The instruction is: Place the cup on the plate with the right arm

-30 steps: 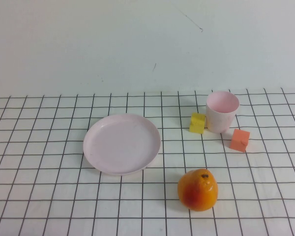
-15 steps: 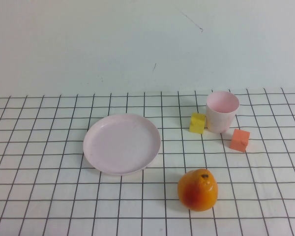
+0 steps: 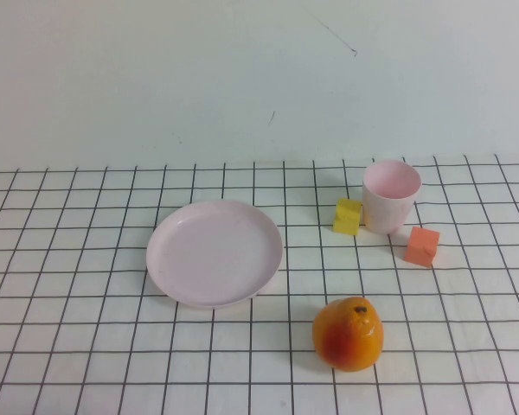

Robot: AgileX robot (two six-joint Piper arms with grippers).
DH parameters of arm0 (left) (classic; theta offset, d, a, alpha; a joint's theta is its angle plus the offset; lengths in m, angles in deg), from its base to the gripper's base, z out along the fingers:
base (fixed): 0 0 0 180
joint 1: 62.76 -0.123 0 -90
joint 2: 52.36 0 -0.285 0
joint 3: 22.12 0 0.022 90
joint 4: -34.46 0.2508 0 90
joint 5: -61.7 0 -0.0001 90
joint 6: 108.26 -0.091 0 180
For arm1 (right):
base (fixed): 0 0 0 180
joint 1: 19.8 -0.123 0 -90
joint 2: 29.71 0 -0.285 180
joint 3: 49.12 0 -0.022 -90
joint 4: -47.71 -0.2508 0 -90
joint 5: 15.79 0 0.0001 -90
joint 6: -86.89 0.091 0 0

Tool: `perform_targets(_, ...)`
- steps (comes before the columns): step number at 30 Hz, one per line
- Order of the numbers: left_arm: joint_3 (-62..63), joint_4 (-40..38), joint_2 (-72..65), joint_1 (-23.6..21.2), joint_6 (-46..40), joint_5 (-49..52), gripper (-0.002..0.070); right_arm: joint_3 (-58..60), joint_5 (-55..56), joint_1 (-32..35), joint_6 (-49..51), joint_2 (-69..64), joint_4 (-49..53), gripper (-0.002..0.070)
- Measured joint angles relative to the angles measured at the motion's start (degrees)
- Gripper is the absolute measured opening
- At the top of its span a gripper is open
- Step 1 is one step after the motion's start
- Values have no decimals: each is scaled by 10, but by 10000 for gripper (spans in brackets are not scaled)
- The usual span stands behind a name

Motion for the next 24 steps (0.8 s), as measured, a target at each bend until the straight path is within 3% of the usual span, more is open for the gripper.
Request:
perform_targets(4,0,0,0,0,0,0,-4,-3,34,0,21,0,5,-2)
perform_targets(8,0,0,0,0,0,0,-4,-71,-32,0,25,0,36,-2)
perform_targets(17,0,0,0,0,0,0,-4,-325,-296,0,-10,-73,46,-2)
perform_targets(24,0,0,0,0,0,0,-4,-487,-622,0,40,-264,41,-2)
